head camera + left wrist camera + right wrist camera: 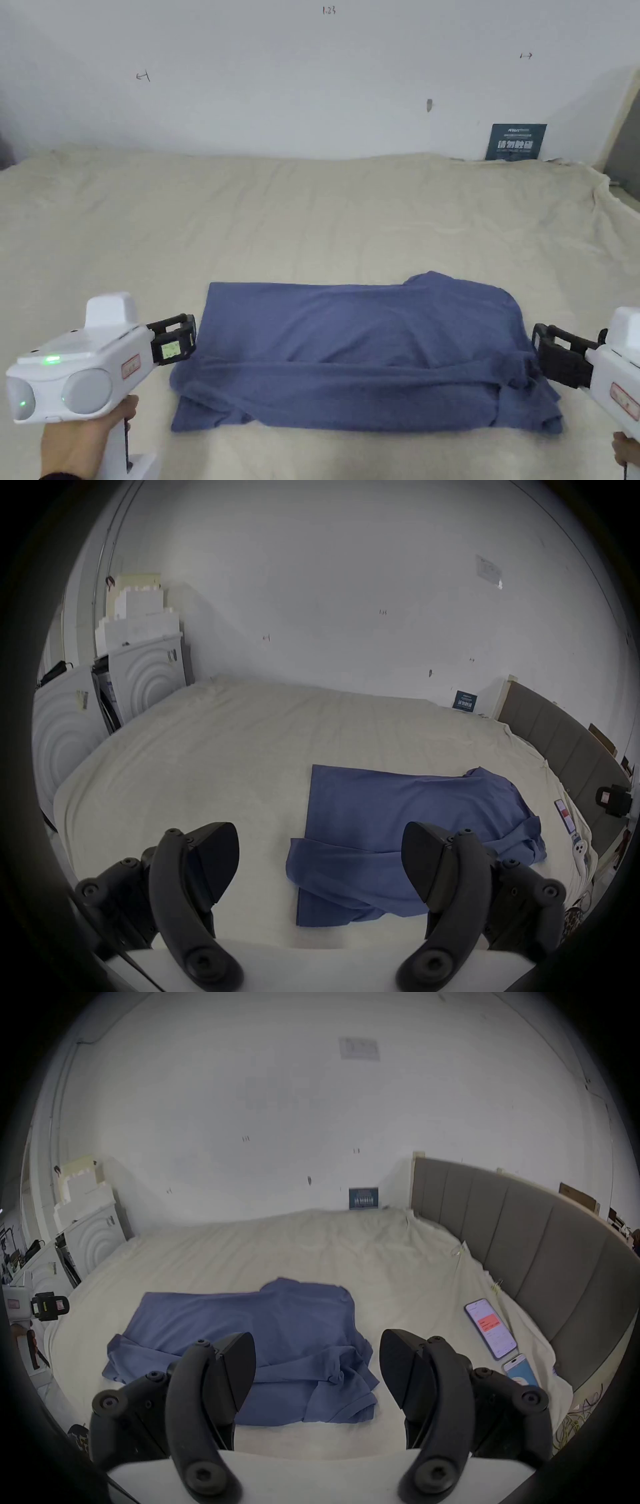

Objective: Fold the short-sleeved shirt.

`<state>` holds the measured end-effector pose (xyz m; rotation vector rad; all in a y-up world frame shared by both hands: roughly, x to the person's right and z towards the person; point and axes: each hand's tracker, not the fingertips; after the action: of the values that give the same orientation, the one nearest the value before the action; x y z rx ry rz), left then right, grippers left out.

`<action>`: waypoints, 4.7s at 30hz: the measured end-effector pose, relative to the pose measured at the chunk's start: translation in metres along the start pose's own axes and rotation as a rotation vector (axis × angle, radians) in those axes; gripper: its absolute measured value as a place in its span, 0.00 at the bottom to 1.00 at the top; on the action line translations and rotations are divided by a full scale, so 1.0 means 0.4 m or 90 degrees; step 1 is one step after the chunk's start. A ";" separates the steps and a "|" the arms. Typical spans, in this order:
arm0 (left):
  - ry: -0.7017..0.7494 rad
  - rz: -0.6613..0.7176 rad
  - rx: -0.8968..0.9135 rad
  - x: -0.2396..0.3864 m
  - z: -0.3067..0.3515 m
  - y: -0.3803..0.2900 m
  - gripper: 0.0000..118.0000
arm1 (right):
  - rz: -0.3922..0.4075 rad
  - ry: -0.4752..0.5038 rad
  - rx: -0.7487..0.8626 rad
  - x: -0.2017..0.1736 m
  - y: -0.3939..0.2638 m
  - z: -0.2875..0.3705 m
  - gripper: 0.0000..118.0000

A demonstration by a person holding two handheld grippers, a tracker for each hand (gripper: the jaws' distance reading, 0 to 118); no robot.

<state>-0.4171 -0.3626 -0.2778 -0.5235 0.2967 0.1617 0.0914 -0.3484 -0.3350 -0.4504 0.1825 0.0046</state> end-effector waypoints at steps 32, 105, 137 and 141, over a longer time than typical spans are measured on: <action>-0.016 0.056 -0.273 -0.057 -0.225 -0.130 0.51 | -0.006 -0.014 0.019 -0.005 -0.073 -0.004 0.00; 0.008 0.001 -0.335 -0.143 -0.088 -0.380 0.02 | -0.082 -0.049 -0.350 0.114 -0.445 -0.062 0.05; -0.056 -0.094 0.043 0.056 -0.068 0.069 0.00 | 0.041 -0.018 0.120 -0.019 0.057 0.023 0.00; -0.050 -0.088 -0.027 0.055 -0.197 0.064 0.00 | 0.041 -0.018 0.116 -0.033 0.071 -0.028 0.00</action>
<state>-0.4208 -0.3794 -0.3616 -0.5756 0.1804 0.0541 0.0753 -0.3272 -0.3548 -0.2625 0.1676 0.0564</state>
